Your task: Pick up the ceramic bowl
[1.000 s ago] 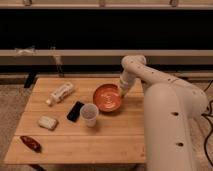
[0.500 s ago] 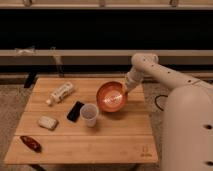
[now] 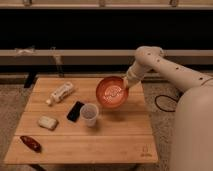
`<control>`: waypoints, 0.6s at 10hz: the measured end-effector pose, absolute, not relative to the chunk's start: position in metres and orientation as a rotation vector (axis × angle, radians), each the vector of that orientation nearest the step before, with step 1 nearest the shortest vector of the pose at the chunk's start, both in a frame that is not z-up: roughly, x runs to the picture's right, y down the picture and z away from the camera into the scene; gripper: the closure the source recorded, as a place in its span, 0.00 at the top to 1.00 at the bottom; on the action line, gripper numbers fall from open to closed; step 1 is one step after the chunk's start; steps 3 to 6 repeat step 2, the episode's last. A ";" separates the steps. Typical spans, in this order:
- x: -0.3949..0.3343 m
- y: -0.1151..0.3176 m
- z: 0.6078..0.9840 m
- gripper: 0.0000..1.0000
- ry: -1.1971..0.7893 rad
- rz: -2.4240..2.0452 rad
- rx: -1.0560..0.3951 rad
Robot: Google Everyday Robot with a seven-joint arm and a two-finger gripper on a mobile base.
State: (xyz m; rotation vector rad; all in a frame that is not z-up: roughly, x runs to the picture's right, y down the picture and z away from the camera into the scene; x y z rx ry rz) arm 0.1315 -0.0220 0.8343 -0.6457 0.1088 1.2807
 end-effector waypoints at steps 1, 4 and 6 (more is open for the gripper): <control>0.130 -0.021 0.835 0.00 0.108 1.278 -0.648; 0.130 -0.021 0.834 0.00 0.108 1.278 -0.648; 0.130 -0.021 0.834 0.00 0.108 1.278 -0.648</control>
